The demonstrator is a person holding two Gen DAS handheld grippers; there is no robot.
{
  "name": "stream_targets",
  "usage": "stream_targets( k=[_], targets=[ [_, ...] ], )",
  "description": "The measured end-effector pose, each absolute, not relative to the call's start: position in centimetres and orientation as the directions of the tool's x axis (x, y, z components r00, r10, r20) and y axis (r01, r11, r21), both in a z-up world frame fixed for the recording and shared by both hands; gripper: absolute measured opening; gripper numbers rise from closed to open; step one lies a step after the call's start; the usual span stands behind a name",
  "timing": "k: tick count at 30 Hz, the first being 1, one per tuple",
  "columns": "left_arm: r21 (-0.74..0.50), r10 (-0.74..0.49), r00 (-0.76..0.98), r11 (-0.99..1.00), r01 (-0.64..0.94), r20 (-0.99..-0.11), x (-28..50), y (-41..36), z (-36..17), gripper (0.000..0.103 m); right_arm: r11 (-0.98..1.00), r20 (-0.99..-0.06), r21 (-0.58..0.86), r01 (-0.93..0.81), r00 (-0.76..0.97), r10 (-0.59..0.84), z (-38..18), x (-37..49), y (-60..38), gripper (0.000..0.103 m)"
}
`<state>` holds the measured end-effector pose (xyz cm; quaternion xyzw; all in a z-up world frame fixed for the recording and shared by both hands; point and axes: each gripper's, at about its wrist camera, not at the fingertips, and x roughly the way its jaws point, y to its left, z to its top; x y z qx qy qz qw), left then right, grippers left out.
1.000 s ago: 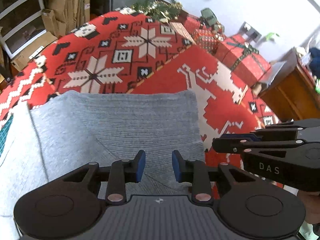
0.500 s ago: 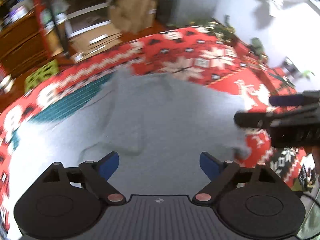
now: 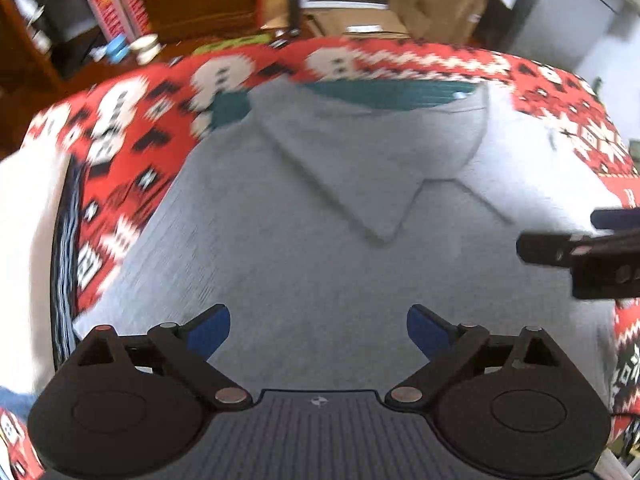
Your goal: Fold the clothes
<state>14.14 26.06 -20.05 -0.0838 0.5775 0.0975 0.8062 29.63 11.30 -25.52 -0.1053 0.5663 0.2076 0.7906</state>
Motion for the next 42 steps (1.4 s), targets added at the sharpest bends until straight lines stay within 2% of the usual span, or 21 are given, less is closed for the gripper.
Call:
stream_targets(
  k=[7, 10, 14, 18, 24, 33, 34, 37, 42],
  targets=[
    [-0.059, 0.042, 0.308, 0.949, -0.311, -0.950, 12.9, 26.1, -22.3, 0.096, 0.901, -0.976, 0.036, -0.432, 0.178, 0.124, -30.2, 29.1, 11.2, 0.103],
    [-0.058, 0.045, 0.311, 0.947, -0.317, -0.949, 13.0, 25.6, -22.9, 0.096, 0.894, -0.972, 0.027, -0.447, 0.196, 0.127, -30.4, 28.3, 10.9, 0.103],
    [-0.021, 0.079, 0.322, 0.955, -0.295, -0.944, 13.1, 24.8, -23.7, 0.103, 0.898, -0.973, 0.025, -0.440, 0.195, 0.123, -30.3, 28.1, 10.9, 0.103],
    [0.028, 0.125, 0.365, 0.965, -0.261, -0.923, 12.7, 23.7, -24.1, 0.103, 0.898, -0.965, 0.026, -0.440, 0.222, 0.137, -30.2, 27.7, 10.4, 0.103],
    [0.030, 0.153, 0.439, 0.961, -0.274, -0.885, 11.6, 23.1, -24.3, 0.103, 0.895, -0.951, 0.027, -0.446, 0.264, 0.160, -29.9, 26.9, 9.3, 0.103],
    [0.030, 0.152, 0.429, 0.960, -0.280, -0.890, 12.0, 23.2, -24.4, 0.103, 0.899, -0.957, 0.024, -0.436, 0.249, 0.147, -29.9, 27.3, 10.2, 0.103],
    [0.022, 0.143, 0.417, 0.960, -0.280, -0.898, 12.2, 23.4, -24.3, 0.100, 0.899, -0.960, 0.030, -0.437, 0.239, 0.149, -29.8, 27.6, 10.4, 0.102],
    [-0.002, 0.137, 0.419, 0.949, -0.314, -0.898, 11.9, 24.2, -23.2, 0.075, 0.879, -0.945, 0.042, -0.475, 0.266, 0.188, -28.2, 27.8, 11.4, 0.100],
    [-0.014, 0.184, 0.421, 0.905, -0.425, -0.888, 9.8, 27.2, -21.0, 0.075, 0.832, -0.916, 0.091, -0.548, 0.282, 0.286, -24.9, 28.9, 14.7, 0.081]
  ],
)
